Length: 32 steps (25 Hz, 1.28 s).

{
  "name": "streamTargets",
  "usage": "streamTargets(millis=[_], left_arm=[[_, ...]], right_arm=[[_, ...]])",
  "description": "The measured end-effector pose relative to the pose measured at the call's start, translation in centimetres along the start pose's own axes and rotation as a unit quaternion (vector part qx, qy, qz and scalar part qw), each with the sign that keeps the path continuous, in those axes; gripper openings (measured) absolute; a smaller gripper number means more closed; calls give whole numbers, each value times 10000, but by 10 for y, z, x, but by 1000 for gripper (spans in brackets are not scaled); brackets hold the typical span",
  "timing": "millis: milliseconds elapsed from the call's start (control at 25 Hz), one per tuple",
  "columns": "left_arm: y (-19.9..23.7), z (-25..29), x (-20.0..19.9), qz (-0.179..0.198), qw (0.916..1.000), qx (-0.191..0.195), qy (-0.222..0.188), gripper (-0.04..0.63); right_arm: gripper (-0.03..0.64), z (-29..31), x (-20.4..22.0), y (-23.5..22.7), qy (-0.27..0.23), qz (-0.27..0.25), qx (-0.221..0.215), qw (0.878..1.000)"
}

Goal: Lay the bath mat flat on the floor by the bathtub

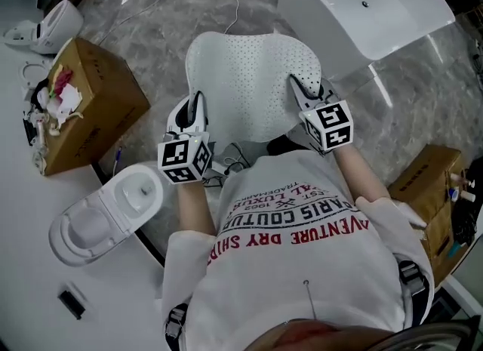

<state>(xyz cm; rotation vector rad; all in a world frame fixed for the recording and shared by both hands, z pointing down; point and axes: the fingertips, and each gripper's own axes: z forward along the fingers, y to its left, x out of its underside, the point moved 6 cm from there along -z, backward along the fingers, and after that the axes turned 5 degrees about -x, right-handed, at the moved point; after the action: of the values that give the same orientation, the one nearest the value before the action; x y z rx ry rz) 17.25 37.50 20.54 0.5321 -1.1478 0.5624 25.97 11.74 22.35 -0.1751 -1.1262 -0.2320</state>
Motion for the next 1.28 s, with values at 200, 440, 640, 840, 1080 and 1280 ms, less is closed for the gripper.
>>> streamTargets(millis=[200, 440, 640, 840, 1080, 1280], left_arm=[[-16, 74, -26, -34, 9999, -153, -14, 18], [-17, 158, -41, -94, 9998, 89, 181, 19], [-18, 231, -54, 102, 9970, 623, 443, 19], [-6, 322, -70, 347, 9875, 1398, 633, 20], [22, 431, -98, 694, 9606, 2502, 996, 19], [42, 505, -118, 1095, 9283, 3331, 1238, 18]], right_arm=[[15, 26, -8, -78, 125, 132, -154, 9997], [15, 55, -13, -142, 155, 211, 26, 9997], [15, 75, -12, -180, 338, 385, 394, 9979], [15, 112, -9, -218, 459, 935, 1036, 9891], [15, 158, -12, -245, 538, 1896, 2106, 9575], [15, 187, -17, -251, 585, 2470, 2940, 9215]])
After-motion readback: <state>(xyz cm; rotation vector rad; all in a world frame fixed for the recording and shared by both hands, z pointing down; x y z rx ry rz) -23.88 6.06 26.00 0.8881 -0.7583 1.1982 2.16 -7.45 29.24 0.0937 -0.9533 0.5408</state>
